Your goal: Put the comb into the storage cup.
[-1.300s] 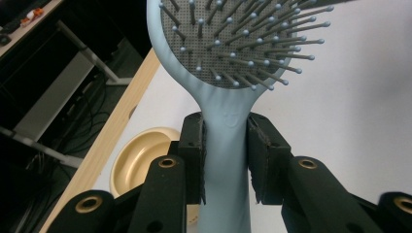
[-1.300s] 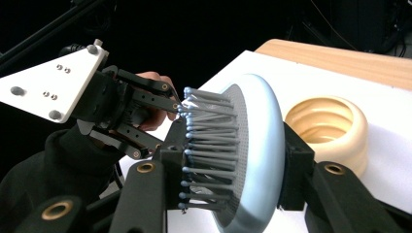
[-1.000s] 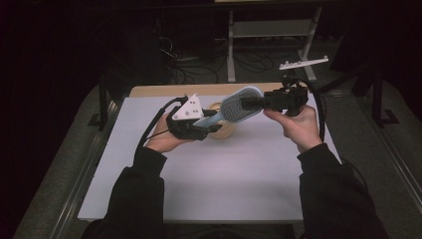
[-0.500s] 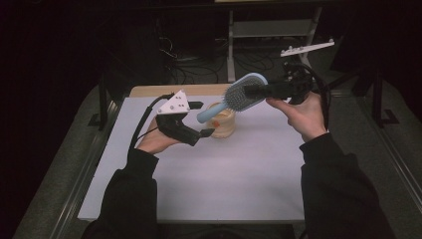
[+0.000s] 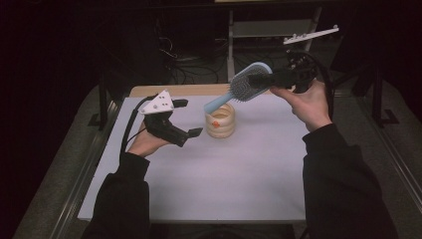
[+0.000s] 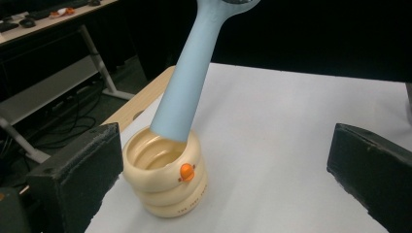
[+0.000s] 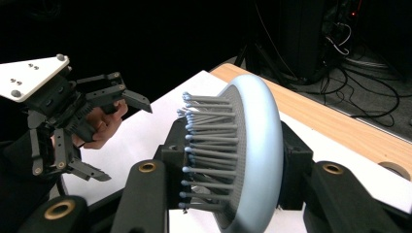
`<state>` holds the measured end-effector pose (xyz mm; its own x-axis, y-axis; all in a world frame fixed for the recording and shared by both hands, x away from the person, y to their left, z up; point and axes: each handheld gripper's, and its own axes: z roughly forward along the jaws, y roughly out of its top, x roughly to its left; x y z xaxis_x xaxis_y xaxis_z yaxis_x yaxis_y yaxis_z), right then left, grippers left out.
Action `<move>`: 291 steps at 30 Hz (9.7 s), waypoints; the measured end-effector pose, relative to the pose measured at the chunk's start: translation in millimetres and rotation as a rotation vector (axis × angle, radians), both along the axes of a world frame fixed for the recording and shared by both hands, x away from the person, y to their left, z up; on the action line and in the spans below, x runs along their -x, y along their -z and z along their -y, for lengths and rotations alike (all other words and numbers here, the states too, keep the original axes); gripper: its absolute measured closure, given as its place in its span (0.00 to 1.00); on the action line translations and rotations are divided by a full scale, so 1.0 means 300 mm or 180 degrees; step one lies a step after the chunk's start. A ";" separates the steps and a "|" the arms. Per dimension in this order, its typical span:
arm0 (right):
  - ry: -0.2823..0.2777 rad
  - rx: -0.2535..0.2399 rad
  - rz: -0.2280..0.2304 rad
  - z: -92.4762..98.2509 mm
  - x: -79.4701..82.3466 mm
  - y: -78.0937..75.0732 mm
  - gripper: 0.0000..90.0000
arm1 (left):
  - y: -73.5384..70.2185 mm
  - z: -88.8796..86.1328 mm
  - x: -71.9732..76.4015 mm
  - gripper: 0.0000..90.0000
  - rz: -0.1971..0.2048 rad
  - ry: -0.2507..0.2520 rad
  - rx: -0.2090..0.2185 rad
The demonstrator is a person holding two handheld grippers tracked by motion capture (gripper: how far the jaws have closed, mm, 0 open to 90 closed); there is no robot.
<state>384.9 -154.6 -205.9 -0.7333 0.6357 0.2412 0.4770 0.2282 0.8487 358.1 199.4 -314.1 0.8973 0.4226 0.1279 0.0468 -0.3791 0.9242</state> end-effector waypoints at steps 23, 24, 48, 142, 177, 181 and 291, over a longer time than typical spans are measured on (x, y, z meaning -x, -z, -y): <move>0.0160 0.0125 0.0021 0.050 -0.055 -0.004 0.63 | 0.072 -0.146 0.022 0.00 0.0061 -0.0160 0.0329; 0.0167 0.0130 0.0015 0.052 -0.057 -0.004 0.63 | 0.074 -0.152 0.023 0.00 0.0065 -0.0163 0.0339; 0.0320 0.0340 -0.0018 0.045 -0.132 0.019 0.63 | 0.184 -0.322 0.065 0.00 0.0008 -0.0434 0.0648; 0.0228 0.0800 -0.0556 -0.193 -0.341 0.329 0.61 | 0.377 -0.418 0.104 0.00 -0.0285 -0.0716 0.0699; 0.0235 0.0755 -0.0317 -0.124 -0.300 0.350 0.00 | 0.383 -0.415 0.094 0.00 -0.0347 -0.0776 0.0673; 0.0240 0.0670 -0.0259 -0.096 -0.278 0.350 0.00 | 0.384 -0.416 0.095 0.00 -0.0353 -0.0777 0.0678; 0.0561 0.0370 0.0210 0.385 0.232 0.724 0.00 | 0.393 -0.462 0.134 0.00 -0.0336 -0.0954 0.0514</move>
<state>315.4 -270.0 -423.1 -0.6201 0.7762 0.1139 0.4625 0.2445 0.8522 317.9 337.9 -432.0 0.7350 0.6763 -0.0488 0.2321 -0.1834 0.9552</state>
